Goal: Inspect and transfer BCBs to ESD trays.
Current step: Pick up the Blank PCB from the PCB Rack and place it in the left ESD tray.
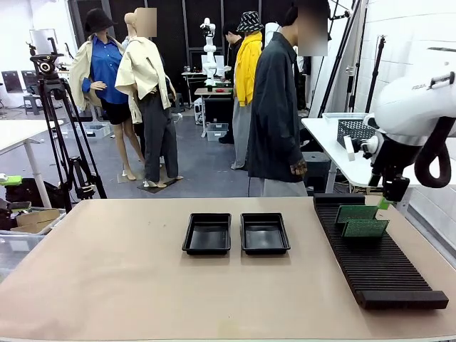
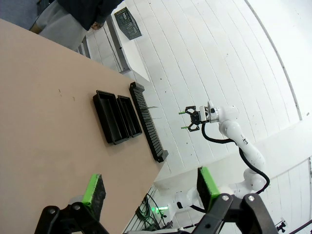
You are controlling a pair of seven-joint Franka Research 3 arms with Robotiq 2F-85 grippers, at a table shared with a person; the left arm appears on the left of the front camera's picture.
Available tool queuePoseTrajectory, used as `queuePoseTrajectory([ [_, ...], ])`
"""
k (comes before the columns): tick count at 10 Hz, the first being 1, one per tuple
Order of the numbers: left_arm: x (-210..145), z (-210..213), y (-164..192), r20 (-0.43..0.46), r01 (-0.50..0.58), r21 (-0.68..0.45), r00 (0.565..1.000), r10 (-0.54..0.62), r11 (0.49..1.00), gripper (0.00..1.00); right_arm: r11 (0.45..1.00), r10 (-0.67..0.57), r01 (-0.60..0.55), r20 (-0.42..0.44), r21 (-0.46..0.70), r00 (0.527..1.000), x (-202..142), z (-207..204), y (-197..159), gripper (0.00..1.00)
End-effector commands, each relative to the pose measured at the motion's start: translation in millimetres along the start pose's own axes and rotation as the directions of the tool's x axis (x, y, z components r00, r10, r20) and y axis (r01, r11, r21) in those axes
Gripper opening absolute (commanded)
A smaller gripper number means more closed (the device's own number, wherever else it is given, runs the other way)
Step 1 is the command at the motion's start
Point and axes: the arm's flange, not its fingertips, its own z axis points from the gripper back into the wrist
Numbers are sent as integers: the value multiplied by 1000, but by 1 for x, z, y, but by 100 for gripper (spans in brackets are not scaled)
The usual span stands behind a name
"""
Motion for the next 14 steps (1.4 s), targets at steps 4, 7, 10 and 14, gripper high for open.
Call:
queuePoseTrajectory([
  [4, -1, 1, -2, 4, -6, 9, 1000, 6, 1000, 100, 991, 73, -68, -40, 115, 997, 20, -34, -19, 100],
  [7, -1, 1, -2, 4, -6, 9, 1000, 6, 1000, 100, 977, 72, -58, -62, 206, 995, 20, -66, -26, 100],
  [10, -1, 1, -2, 4, -6, 9, 1000, 6, 1000, 100, 972, 57, -36, -86, 231, 995, 14, -97, -31, 100],
  [14, -1, 1, -2, 4, -6, 9, 1000, 6, 1000, 100, 978, 62, -42, -93, 206, 994, -3, -120, -49, 100],
])
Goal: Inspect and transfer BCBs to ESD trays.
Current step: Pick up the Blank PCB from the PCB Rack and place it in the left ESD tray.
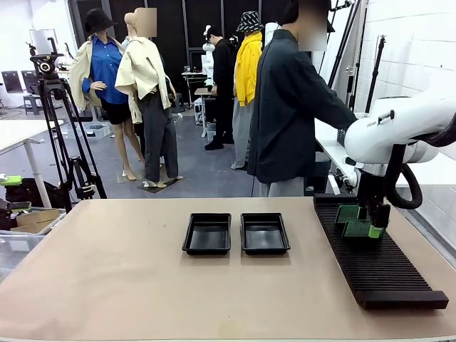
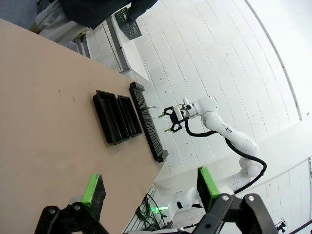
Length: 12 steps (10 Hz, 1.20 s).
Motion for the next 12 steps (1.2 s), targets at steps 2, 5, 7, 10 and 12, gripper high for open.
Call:
queuePoseTrajectory([
  [2, -1, 1, -2, 4, -6, 9, 1000, 6, 1000, 100, 998, 25, -26, -22, -54, 999, -7, -4, -18, 100],
  [5, -1, 1, -2, 4, -6, 9, 1000, 6, 1000, 100, 998, 24, -24, -8, -50, 1000, -10, -4, -24, 100],
  [7, -1, 1, -2, 4, -6, 9, 1000, 6, 1000, 100, 999, 18, -18, 0, -47, 1000, -13, -9, -31, 100],
  [10, -1, 1, -2, 4, -6, 9, 1000, 6, 1000, 100, 998, -7, 9, 36, -64, 999, -17, -11, -36, 100],
  [12, -1, 1, -2, 4, -6, 9, 1000, 6, 1000, 100, 998, -12, 15, 48, -66, 999, -16, -11, -38, 90],
])
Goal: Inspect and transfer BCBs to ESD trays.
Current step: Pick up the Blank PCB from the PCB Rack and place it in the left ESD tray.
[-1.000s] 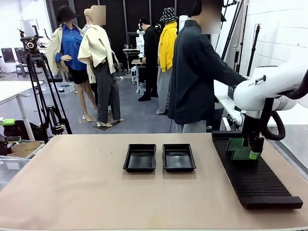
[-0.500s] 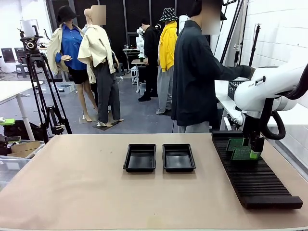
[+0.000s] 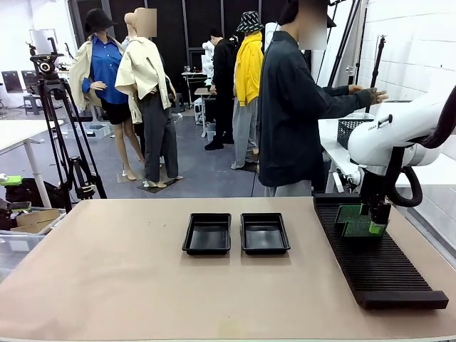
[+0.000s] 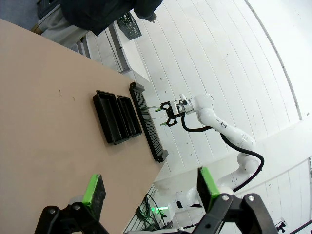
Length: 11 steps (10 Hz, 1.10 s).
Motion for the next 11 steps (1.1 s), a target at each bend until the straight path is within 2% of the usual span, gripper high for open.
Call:
queuePoseTrajectory([
  [1, -1, 1, -2, 4, -6, 9, 1000, 6, 1000, 100, 1000, 4, -4, 39, -15, 999, 2, -2, -6, 77],
  [6, -1, 1, -2, 4, -6, 9, 1000, 6, 1000, 100, 1000, 6, -4, 59, -24, 998, 3, -3, -13, 6],
  [7, -1, 1, -2, 4, -6, 9, 1000, 6, 1000, 100, 1000, 4, -2, 61, -22, 998, 3, -2, -13, 0],
  [11, -1, 1, -2, 4, -6, 9, 1000, 6, 1000, 100, 1000, 5, -5, 49, -4, 999, 2, -1, -13, 0],
])
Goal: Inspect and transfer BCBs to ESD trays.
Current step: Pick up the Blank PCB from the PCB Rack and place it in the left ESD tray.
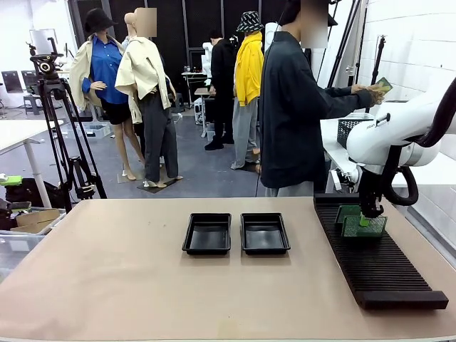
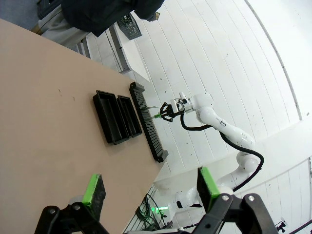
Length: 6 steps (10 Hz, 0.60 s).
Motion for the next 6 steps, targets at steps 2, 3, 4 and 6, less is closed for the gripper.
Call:
queuePoseTrajectory([
  [2, -1, 1, -2, 4, -6, 9, 1000, 6, 1000, 100, 1000, 7, -7, 8, 18, 1000, -1, 0, -5, 0],
  [3, -1, 1, -2, 4, -6, 9, 1000, 6, 1000, 100, 1000, 7, -7, 5, 19, 1000, -2, 0, -5, 0],
  [4, -1, 1, -2, 4, -6, 9, 1000, 6, 1000, 100, 1000, 9, -9, 0, 18, 1000, -2, 1, -5, 0],
  [6, -1, 1, -2, 4, -6, 9, 1000, 6, 1000, 100, 1000, 6, -6, -24, 4, 1000, -4, 18, -2, 0],
])
